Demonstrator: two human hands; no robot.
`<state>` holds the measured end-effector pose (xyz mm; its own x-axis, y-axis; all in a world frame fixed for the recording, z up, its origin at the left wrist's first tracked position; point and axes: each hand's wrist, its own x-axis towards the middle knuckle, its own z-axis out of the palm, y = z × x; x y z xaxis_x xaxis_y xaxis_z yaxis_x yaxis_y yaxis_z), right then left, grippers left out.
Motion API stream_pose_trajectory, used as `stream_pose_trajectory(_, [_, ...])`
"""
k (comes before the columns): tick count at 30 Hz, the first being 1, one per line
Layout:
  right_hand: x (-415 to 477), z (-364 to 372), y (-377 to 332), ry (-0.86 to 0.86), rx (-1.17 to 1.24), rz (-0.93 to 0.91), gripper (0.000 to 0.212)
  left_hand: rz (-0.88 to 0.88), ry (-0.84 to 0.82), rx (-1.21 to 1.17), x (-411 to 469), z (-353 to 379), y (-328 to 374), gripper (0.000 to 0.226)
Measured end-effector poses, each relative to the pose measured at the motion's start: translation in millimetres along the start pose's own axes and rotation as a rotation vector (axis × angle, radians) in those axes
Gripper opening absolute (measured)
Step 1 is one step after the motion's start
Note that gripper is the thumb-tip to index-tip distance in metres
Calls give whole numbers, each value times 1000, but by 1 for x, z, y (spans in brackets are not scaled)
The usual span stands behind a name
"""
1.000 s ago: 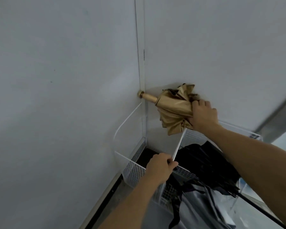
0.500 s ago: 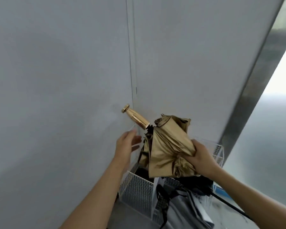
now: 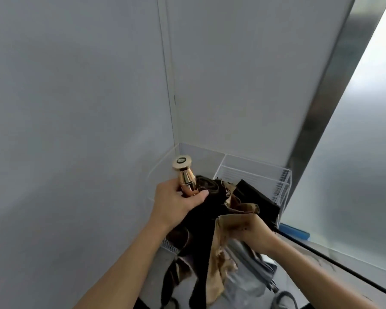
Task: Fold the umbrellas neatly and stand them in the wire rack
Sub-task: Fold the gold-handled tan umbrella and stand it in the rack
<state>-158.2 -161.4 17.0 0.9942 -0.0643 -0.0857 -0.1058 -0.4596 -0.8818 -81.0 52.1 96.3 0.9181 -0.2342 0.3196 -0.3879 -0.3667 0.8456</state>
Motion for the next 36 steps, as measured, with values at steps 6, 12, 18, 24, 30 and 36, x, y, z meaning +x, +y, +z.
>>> stream_pose_trajectory(6, [7, 4, 36, 294, 89, 133, 26, 82, 92, 88, -6, 20, -30, 29])
stream_pose_trajectory(12, [0, 15, 54, 422, -63, 92, 30, 10, 168, 257, -15, 40, -66, 33])
stream_pose_trajectory(18, [5, 1, 37, 142, -303, 97, 19, -55, 180, 67, -14, 66, -77, 25])
stream_pose_trajectory(24, [9, -9, 22, 443, -306, -9, 27, -216, 454, -140, -1, 66, -79, 24])
stream_pose_trajectory(30, [10, -2, 27, 46, 56, 24, 21, -347, 500, -262, 7, 68, -95, 27])
stream_pose_trajectory(36, [32, 25, 36, -130, 98, 54, 14, -421, 398, -380, 9, 79, -95, 25])
